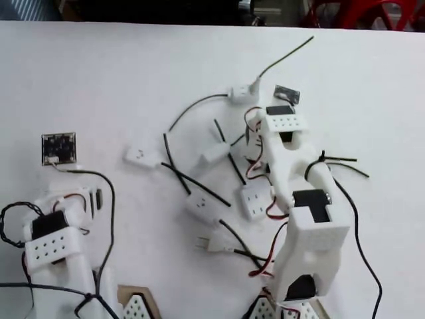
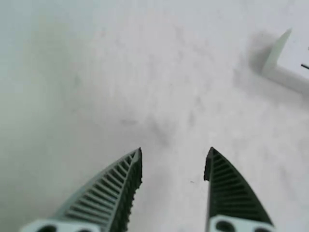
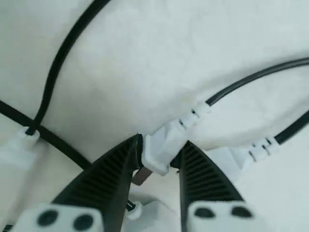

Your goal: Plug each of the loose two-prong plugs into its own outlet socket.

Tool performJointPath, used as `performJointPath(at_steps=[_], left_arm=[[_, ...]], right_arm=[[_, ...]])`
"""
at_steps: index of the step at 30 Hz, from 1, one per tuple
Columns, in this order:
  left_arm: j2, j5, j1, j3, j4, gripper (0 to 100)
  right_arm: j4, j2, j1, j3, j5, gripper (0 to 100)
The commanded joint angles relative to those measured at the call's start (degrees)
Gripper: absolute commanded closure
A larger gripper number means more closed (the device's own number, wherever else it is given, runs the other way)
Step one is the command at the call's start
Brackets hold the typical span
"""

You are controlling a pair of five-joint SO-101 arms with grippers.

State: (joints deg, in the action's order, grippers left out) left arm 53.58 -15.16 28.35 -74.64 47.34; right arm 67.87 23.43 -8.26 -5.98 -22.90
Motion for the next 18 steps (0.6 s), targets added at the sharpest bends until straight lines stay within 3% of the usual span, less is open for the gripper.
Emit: performJointPath(at_steps=[1,10,14,18], left_arm=[[1.7,0.1,0.3,0.4,-1.2,78],[1.7,0.1,0.3,0.4,-1.2,78],[1.7,0.1,0.3,0.2,-2.2,78],[1.6,0.1,0.3,0.2,-2.3,78]], right_arm=[[1.8,-1.5,0.0,1.4,1.2,98.6],[3.1,-2.1,-0.1,2.2,19.1,96.3],[3.9,-2.2,0.1,2.2,20.0,87.7],[3.5,-2.7,-0.2,2.5,19.8,87.6]])
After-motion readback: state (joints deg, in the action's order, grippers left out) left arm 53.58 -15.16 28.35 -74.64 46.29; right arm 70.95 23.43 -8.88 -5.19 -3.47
